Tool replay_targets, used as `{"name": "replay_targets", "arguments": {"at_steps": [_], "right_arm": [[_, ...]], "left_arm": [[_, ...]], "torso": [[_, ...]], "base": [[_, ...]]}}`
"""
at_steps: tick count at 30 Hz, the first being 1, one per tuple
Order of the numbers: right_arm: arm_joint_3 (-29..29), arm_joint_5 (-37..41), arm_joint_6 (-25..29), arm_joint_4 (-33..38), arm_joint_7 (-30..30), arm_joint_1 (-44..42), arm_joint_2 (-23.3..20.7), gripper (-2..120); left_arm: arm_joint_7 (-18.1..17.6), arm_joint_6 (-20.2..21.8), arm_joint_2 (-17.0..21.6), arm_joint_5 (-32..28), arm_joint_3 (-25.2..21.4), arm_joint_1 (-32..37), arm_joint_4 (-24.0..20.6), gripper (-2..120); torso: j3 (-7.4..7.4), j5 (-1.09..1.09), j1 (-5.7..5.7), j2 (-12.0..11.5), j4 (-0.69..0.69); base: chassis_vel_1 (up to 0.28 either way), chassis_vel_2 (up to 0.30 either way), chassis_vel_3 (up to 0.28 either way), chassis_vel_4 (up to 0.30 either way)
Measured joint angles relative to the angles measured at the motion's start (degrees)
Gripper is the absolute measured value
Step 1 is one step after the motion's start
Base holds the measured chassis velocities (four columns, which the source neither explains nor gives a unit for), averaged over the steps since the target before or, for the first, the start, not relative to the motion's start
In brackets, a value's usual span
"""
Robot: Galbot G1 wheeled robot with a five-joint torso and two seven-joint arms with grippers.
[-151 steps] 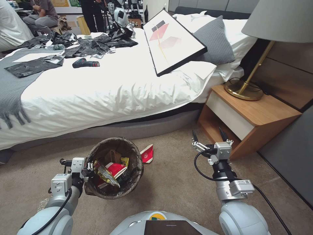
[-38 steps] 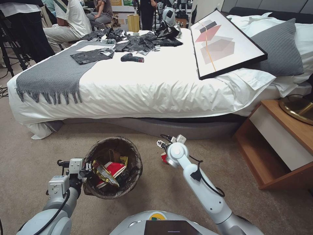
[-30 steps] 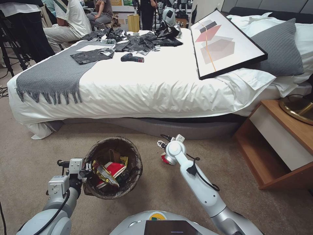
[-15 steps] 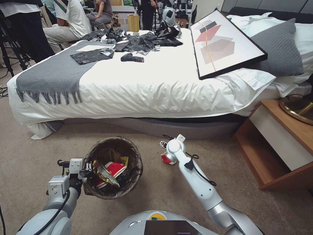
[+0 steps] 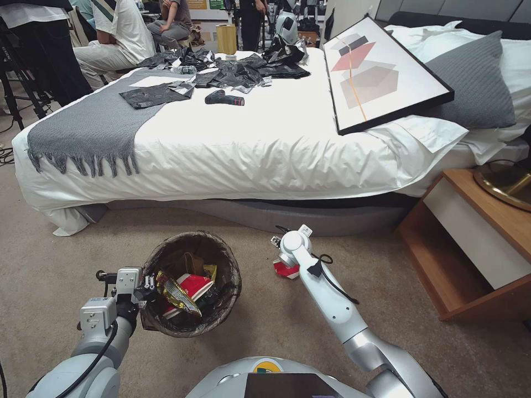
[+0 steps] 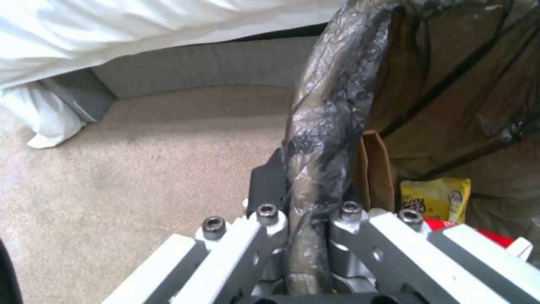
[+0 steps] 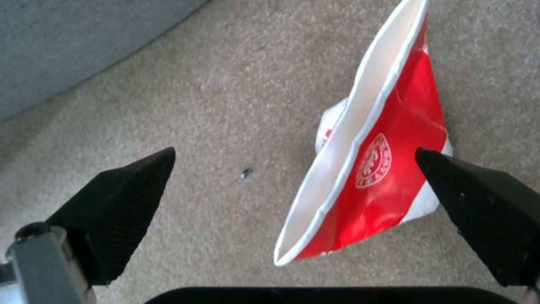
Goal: Pick up the trash bin, then pick up the garbage from the floor and place it into the trash bin.
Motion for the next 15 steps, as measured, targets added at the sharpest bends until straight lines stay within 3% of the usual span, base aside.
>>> {"name": "replay_targets", "arguments": {"at_steps": [15], "right_arm": [[0.6, -1.9, 0.3, -5.2, -1.3, 1.6, 0.2, 100]], "left_arm": [[0.0, 0.1, -0.1, 0.0, 0.1, 0.0, 0.0, 3]], "torso": [[0.00, 0.00, 0.00, 0.0, 0.00]], "base": [[0.000, 0.000, 0.000, 0.000]]}}
